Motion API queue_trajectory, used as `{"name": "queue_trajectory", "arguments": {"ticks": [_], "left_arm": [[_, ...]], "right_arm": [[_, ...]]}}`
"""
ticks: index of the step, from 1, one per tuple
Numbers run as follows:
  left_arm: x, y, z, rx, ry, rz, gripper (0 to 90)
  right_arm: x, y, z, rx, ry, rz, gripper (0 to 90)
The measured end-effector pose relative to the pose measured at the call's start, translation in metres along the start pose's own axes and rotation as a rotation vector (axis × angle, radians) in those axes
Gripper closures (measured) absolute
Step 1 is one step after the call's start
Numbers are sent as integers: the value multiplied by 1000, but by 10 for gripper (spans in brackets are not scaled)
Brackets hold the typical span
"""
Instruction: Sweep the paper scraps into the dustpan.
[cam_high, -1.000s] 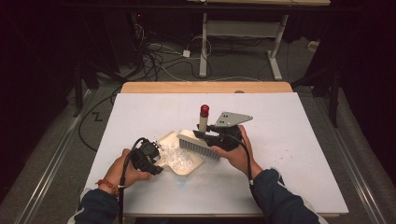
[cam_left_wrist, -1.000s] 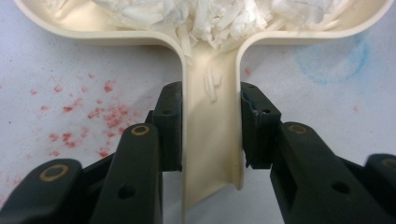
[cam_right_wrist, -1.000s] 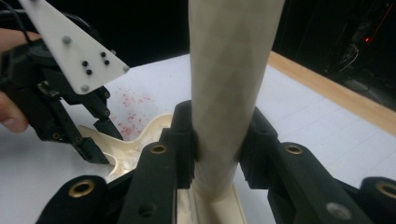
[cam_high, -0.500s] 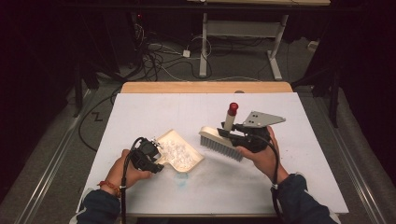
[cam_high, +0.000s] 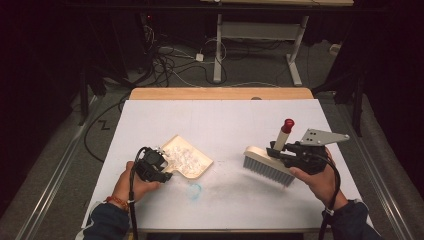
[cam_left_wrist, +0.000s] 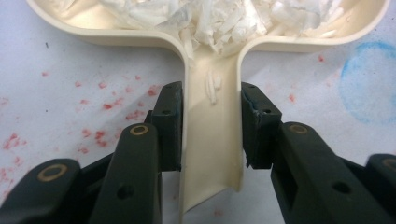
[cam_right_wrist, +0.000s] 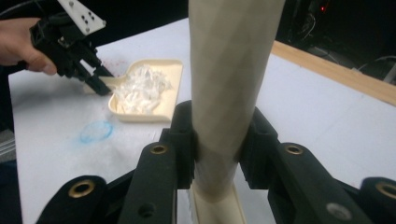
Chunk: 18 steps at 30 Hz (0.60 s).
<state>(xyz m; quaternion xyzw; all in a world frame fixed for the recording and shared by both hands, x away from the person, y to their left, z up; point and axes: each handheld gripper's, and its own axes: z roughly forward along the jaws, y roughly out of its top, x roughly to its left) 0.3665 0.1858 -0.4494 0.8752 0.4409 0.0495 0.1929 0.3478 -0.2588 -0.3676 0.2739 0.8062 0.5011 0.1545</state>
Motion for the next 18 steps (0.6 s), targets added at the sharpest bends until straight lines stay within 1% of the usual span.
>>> {"name": "queue_trajectory", "arguments": {"ticks": [3,4,6,11,13,16,18], "left_arm": [[6,-2,-1,-14,26,-33,618],[8,-3,-1,-18,28,-41,619],[12,-6,-2,-34,27,-71,617],[17,-10,-3,-48,41,-103,619],[19,-10,-3,-51,47,-115,619],[21,-11,-3,-53,48,-127,614],[22,-11,-4,-57,41,-136,613]], "right_arm": [[-1,-5,-9,22,10,0,710],[-1,-6,-12,28,18,2,710],[-1,-8,-17,41,34,2,710],[-4,-11,-26,65,58,8,710],[-6,-13,-28,74,63,20,710],[-8,-14,-29,98,74,27,710],[-9,-14,-29,109,83,23,710]]}}
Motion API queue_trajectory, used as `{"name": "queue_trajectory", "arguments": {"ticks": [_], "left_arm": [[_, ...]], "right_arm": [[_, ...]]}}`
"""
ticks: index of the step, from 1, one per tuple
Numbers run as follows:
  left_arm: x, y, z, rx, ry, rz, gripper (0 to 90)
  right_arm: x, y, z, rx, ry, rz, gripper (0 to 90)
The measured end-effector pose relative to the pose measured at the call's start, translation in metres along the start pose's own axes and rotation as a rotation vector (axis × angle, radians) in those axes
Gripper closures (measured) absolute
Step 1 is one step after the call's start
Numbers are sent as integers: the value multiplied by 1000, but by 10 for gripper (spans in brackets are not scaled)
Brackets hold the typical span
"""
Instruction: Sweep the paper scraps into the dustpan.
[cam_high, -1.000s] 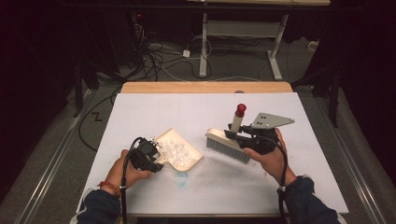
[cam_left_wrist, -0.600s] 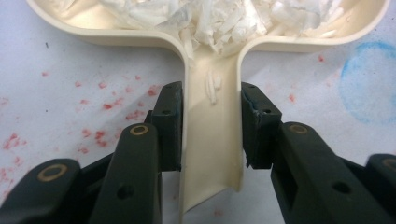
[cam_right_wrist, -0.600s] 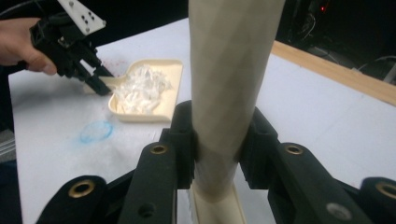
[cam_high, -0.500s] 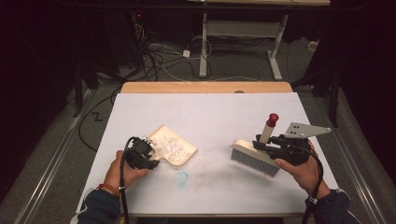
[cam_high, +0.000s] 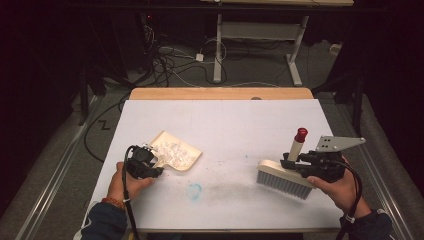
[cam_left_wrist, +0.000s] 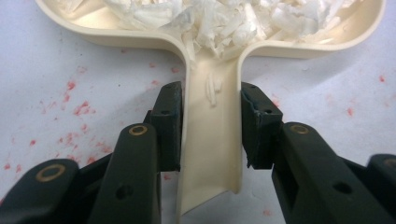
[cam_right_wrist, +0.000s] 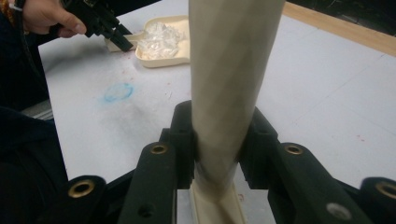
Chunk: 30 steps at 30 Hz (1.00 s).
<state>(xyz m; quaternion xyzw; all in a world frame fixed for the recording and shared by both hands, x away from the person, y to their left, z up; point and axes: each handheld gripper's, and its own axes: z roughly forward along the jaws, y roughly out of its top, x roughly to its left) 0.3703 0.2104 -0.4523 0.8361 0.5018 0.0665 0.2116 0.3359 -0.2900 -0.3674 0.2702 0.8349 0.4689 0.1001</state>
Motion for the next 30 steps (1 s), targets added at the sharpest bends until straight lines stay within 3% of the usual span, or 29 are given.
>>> {"name": "queue_trajectory", "arguments": {"ticks": [7,11,22,30], "left_arm": [[1,-1,0,-7,0,-26,607],[3,-3,0,-17,22,-45,603],[0,-8,-1,-36,42,-77,591],[-7,-14,-4,-42,41,-114,530]], "right_arm": [[-5,-1,7,39,23,0,709],[-9,-1,13,57,32,3,709],[-12,2,22,64,42,-5,709],[-14,4,25,66,44,-2,709]]}}
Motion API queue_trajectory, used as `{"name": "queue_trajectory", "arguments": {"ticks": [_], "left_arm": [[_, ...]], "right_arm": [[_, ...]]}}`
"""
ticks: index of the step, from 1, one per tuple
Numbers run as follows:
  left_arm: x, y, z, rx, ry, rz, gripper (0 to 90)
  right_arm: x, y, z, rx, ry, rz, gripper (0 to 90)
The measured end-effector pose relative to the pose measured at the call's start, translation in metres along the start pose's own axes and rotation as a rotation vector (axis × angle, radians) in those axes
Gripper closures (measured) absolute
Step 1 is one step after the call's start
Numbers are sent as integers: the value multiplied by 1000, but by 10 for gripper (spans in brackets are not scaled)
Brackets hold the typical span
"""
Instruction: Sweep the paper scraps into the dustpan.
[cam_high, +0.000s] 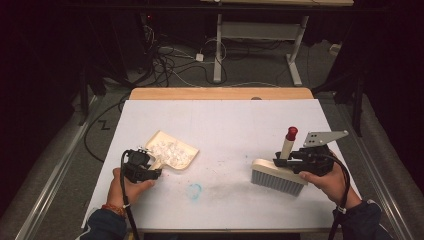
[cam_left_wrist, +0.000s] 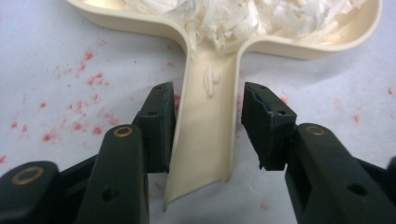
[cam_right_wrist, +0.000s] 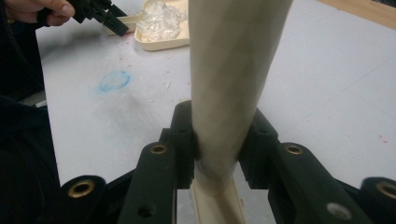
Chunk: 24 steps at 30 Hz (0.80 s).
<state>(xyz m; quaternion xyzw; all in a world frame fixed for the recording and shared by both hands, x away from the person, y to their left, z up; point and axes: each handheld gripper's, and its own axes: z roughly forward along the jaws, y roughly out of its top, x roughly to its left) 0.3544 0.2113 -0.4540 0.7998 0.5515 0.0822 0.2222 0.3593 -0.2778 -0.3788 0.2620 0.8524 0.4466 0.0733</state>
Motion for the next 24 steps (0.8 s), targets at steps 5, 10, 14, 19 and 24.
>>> {"name": "queue_trajectory", "arguments": {"ticks": [5,10,14,19,24], "left_arm": [[-8,-5,-3,-7,-13,-1,496],[-15,-13,-6,-9,-46,4,478],[-22,-18,-6,16,-64,44,503],[-26,-19,-8,-5,-55,75,498],[-29,-19,-7,-12,-57,92,513]], "right_arm": [[-1,1,0,3,-1,-4,709],[-1,2,1,7,2,-4,709],[-2,2,1,7,3,-4,709],[-5,3,1,9,-2,3,709],[-10,5,3,15,-1,13,708]]}}
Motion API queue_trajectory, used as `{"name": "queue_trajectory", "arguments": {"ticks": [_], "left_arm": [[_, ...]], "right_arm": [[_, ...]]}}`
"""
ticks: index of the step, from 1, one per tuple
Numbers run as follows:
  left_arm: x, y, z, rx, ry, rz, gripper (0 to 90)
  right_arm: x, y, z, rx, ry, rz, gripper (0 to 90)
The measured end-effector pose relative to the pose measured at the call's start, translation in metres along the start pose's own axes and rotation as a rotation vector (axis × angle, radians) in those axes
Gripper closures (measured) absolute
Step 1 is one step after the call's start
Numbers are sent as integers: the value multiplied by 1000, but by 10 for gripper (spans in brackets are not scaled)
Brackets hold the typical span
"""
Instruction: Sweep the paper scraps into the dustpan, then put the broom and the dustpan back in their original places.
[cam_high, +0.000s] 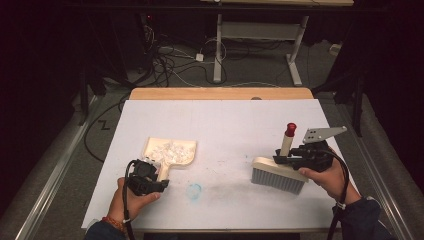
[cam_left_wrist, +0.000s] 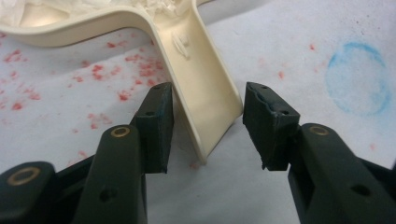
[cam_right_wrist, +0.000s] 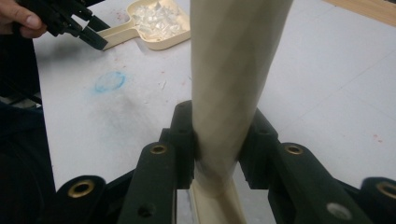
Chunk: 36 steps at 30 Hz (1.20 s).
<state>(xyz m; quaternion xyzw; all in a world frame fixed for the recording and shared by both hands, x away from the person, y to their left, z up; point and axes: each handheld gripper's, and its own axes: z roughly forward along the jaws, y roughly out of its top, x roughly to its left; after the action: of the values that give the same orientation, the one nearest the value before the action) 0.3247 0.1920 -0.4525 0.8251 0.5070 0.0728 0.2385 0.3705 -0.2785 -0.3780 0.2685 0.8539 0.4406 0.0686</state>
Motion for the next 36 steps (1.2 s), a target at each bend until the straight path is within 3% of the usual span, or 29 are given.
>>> {"name": "queue_trajectory", "arguments": {"ticks": [7,9,11,13,16,17,20,21,22,23,25,28,32,36], "left_arm": [[-6,-1,-5,-17,9,41,494],[-8,-2,-11,-54,13,65,466],[-9,-3,-17,-93,23,111,429],[-9,-3,-25,-164,38,163,378],[-8,-6,-31,-256,48,193,313],[-8,-7,-31,-274,55,206,247],[-8,-10,-29,-305,71,255,207],[-8,-10,-27,-309,69,269,194],[-7,-11,-25,-310,77,275,193],[-6,-11,-24,-315,82,275,191],[-5,-11,-23,-337,76,269,186],[-6,-15,-23,-372,90,309,180],[-9,-22,-22,-423,113,349,178],[-5,-31,-21,-456,145,392,177]], "right_arm": [[-14,5,5,24,-9,38,696],[-20,8,9,42,-12,46,684],[-27,12,13,66,-45,41,660],[-35,16,18,79,-62,52,598],[-45,24,25,70,-151,69,450],[-47,26,28,81,-195,58,420],[-51,27,37,90,-263,48,350],[-52,26,38,84,-308,55,332],[-53,25,37,70,-333,57,369],[-55,24,35,43,-321,68,368],[-55,21,30,-13,-417,62,326],[-51,18,21,-94,-456,87,268],[-25,1,5,-233,-478,-9,283],[7,-28,-8,-303,-511,-76,288]]}}
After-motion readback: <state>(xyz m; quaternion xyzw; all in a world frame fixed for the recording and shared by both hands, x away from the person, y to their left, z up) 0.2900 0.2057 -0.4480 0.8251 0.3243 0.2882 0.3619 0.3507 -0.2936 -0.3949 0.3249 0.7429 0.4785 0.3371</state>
